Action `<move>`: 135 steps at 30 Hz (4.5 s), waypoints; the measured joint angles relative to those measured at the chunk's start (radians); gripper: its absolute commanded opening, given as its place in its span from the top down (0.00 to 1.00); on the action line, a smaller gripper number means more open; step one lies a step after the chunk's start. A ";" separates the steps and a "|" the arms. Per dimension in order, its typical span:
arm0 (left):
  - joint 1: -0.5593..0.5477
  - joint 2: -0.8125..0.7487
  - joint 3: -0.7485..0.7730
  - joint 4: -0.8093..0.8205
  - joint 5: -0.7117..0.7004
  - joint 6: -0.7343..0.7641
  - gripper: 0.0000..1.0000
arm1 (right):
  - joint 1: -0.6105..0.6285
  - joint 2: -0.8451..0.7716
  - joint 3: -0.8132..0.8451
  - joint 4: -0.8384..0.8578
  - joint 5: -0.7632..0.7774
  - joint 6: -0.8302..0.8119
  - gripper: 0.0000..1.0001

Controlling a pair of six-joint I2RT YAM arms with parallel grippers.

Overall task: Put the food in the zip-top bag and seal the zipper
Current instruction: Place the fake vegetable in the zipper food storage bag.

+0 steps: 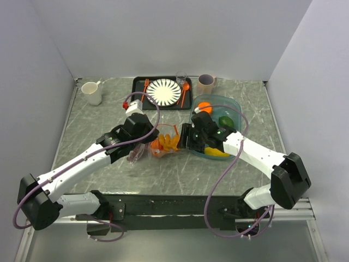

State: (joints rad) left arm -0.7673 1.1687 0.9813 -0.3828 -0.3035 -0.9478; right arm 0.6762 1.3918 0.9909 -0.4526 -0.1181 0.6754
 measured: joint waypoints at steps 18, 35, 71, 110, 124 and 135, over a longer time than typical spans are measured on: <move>0.000 0.000 0.000 -0.002 -0.002 0.000 0.99 | 0.000 0.093 -0.011 0.077 0.004 0.124 0.34; 0.000 0.000 0.000 -0.002 -0.001 0.000 0.99 | -0.003 0.098 -0.017 0.130 0.023 0.142 0.65; 0.000 0.001 0.000 -0.002 -0.002 0.000 0.99 | -0.011 0.146 -0.015 0.215 -0.053 0.131 0.94; 0.000 0.000 0.001 -0.003 -0.010 0.000 0.99 | 0.041 0.271 0.169 0.218 -0.444 -0.127 1.00; 0.000 -0.001 0.001 -0.005 -0.017 0.000 0.99 | 0.068 0.348 0.219 0.183 -0.424 -0.147 0.76; 0.000 -0.001 0.001 -0.005 -0.018 0.000 0.99 | 0.043 0.177 0.101 0.202 -0.238 -0.103 0.40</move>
State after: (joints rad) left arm -0.7673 1.1675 0.9825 -0.3874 -0.3210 -0.9478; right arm 0.7193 1.5684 1.0920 -0.2504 -0.3565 0.5728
